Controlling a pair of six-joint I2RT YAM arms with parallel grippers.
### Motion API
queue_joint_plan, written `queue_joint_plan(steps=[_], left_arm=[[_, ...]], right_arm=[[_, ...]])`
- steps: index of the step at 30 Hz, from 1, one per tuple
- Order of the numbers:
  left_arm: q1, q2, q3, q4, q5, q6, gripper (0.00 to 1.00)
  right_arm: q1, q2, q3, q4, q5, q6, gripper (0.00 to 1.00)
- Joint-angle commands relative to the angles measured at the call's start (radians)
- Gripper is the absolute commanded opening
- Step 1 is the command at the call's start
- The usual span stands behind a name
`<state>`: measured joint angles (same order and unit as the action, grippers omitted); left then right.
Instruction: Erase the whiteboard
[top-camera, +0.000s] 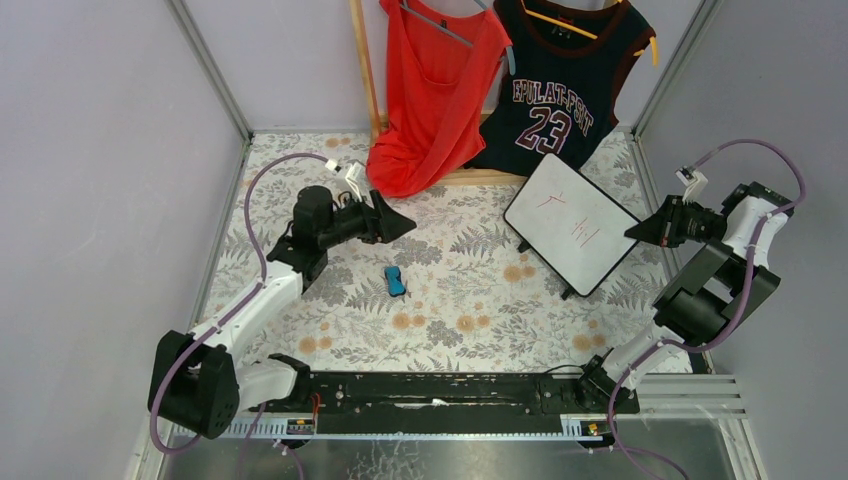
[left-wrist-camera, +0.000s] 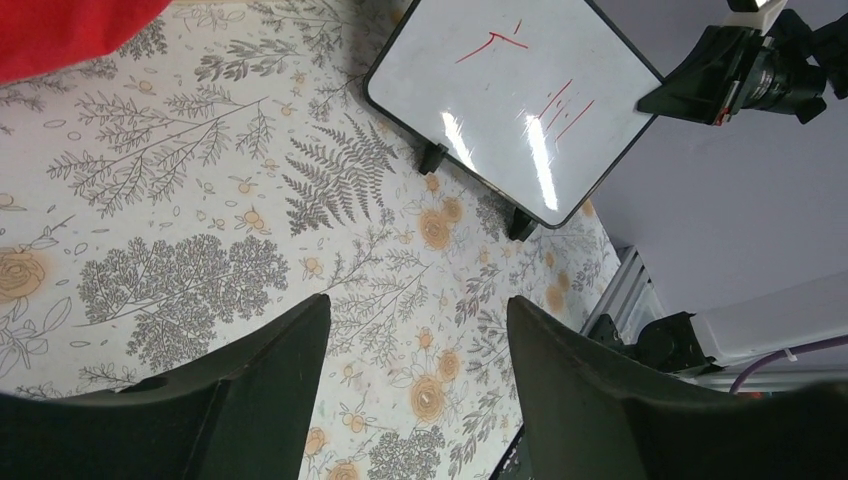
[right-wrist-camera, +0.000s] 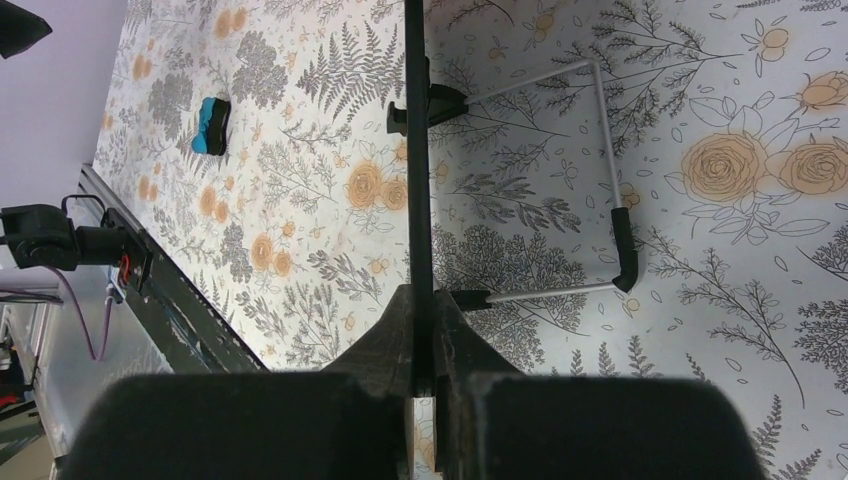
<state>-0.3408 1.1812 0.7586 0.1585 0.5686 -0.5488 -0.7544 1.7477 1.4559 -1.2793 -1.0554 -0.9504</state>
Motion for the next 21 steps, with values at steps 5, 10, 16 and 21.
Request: queue_joint_plan(steps=[5,10,16,21], left_arm=[[-0.019,-0.042,-0.059,0.006,-0.040,0.010,0.63],[-0.034,-0.054,-0.094,0.019,-0.058,-0.004,0.62],[-0.055,-0.070,-0.121,0.024,-0.079,-0.017,0.62],[-0.073,-0.066,-0.130,0.014,-0.115,-0.022,0.60]], right_arm=[[0.000,0.005,0.050,-0.042,0.092,-0.075,0.00],[-0.002,0.029,0.034,-0.066,0.111,-0.149,0.00],[-0.009,0.035,0.002,-0.039,0.133,-0.177,0.00],[-0.029,0.026,-0.032,-0.023,0.153,-0.207,0.00]])
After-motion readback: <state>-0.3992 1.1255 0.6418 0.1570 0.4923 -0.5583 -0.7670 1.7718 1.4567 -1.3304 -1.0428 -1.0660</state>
